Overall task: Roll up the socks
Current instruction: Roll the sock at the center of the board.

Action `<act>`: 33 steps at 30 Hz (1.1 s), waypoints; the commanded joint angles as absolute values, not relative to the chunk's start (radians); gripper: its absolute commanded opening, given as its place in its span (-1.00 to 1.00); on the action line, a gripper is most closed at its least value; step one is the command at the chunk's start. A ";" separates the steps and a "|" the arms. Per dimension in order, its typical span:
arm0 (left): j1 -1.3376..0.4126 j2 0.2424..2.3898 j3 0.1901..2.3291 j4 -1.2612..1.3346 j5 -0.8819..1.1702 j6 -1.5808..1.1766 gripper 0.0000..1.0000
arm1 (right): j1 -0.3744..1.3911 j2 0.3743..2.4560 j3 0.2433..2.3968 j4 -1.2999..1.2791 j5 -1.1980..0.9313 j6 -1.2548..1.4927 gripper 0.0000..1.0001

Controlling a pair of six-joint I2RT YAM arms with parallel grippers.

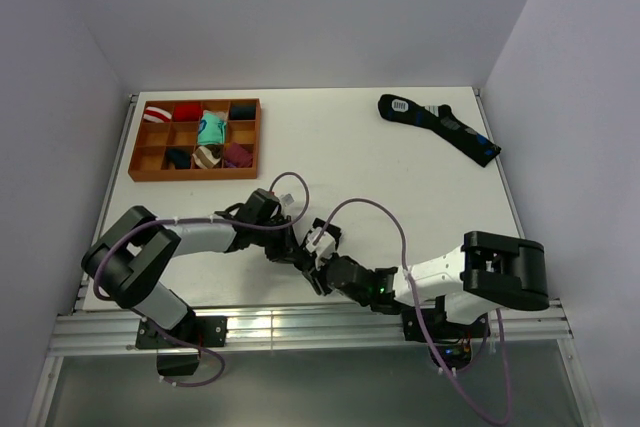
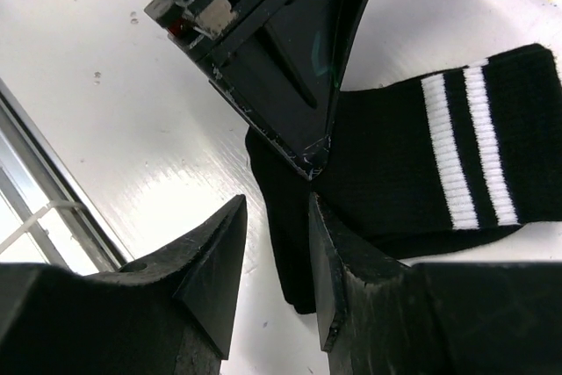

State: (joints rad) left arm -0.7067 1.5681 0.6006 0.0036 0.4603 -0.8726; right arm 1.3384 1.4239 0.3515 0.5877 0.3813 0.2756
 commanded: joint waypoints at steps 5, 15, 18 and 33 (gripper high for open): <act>-0.703 1.655 0.546 -0.135 0.379 -0.808 -0.99 | 1.362 1.471 0.328 0.684 0.452 0.293 -0.15; -0.672 1.654 0.519 -0.088 0.442 -0.818 -0.99 | 1.390 1.522 0.333 0.687 0.520 0.305 -0.14; -0.654 1.646 0.503 -0.074 0.460 -0.822 -0.99 | 1.400 1.539 0.325 0.695 0.551 0.319 -0.10; -0.571 1.666 0.488 -0.063 0.557 -0.799 -0.99 | 1.445 1.572 0.356 0.669 0.611 0.293 -0.02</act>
State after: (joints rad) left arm -0.6044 1.6093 0.5426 0.0906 0.6464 -0.8783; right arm 1.4334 1.5421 0.3386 0.7101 0.5552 0.3141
